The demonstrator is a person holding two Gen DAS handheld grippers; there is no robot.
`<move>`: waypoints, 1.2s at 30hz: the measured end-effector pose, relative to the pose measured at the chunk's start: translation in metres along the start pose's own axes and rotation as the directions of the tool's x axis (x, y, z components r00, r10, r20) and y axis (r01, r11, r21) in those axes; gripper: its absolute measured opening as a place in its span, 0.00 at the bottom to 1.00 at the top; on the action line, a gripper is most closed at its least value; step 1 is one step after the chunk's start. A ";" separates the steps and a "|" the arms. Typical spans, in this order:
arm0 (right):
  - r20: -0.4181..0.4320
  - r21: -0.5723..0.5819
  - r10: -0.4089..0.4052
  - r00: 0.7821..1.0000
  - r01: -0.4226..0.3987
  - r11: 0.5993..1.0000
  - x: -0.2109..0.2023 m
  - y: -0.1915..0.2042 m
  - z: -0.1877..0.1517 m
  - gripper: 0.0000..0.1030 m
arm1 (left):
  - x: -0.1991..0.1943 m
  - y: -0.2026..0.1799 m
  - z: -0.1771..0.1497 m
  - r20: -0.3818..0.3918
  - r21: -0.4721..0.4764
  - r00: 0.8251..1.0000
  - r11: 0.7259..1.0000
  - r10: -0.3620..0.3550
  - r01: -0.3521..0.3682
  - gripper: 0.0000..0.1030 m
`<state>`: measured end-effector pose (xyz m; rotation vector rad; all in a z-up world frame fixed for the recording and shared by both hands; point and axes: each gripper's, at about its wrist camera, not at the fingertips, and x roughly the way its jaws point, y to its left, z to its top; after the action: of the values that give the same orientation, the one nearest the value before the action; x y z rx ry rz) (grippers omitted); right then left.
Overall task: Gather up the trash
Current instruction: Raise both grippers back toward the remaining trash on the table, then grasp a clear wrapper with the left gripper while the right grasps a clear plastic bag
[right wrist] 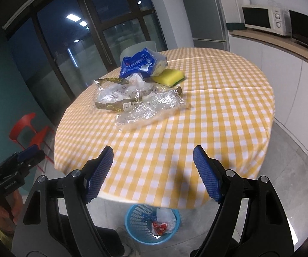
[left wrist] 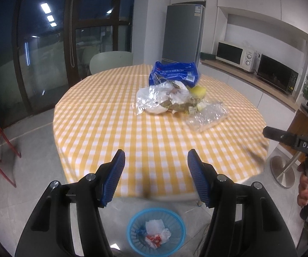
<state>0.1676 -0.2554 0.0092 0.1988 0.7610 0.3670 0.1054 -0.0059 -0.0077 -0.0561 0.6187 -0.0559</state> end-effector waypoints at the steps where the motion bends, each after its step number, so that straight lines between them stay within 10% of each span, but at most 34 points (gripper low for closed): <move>1: -0.001 -0.002 -0.003 1.000 0.003 1.000 0.003 -0.001 0.003 0.70 | 0.002 -0.001 0.001 0.001 -0.001 1.000 1.000 0.000 0.000 0.59; 36: -0.188 -0.001 0.032 0.982 -0.033 0.999 0.145 -0.049 0.085 0.52 | 0.137 -0.003 0.070 -0.073 -0.159 0.995 0.985 -0.075 0.063 0.59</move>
<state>0.3360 -0.2468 -0.0372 0.1743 0.9437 0.4220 0.2568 -0.0157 -0.0298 -0.2286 0.6990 -0.0769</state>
